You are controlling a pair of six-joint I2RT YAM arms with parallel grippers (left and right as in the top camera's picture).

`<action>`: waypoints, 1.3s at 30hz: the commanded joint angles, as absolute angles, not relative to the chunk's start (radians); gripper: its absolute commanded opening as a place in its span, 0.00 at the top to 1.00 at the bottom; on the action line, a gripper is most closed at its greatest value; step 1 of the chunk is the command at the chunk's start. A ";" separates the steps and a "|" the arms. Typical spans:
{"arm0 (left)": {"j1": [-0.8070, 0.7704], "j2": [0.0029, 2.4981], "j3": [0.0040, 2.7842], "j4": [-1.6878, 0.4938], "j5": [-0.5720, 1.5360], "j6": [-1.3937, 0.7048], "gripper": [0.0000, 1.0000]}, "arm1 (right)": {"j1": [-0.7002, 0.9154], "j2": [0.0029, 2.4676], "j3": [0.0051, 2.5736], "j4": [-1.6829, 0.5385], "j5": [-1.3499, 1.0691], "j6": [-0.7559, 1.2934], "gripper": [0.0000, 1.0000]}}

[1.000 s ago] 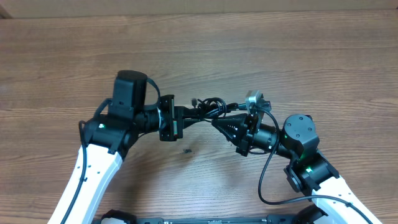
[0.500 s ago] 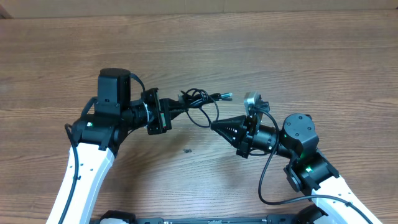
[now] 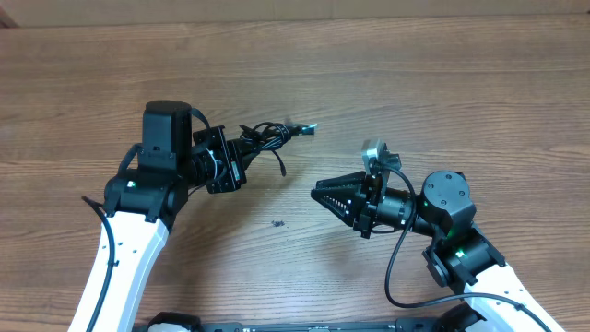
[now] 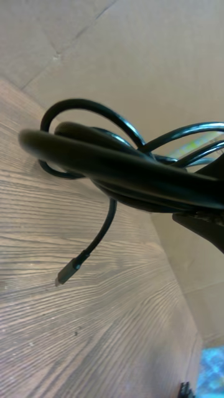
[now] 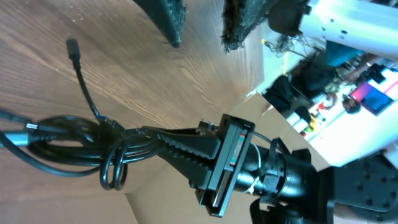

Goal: Untangle cables

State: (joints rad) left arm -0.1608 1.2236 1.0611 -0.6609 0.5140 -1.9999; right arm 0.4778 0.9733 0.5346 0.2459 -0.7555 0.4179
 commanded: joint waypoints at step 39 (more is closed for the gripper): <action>-0.155 1.215 1.084 -0.599 1.044 0.101 0.96 | 0.453 0.957 0.545 0.176 -0.708 0.411 0.34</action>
State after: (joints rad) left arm -0.1612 1.2236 1.0615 -0.5655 0.9565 -0.1158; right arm 0.4709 0.9722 0.5346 0.1822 -0.7269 0.4179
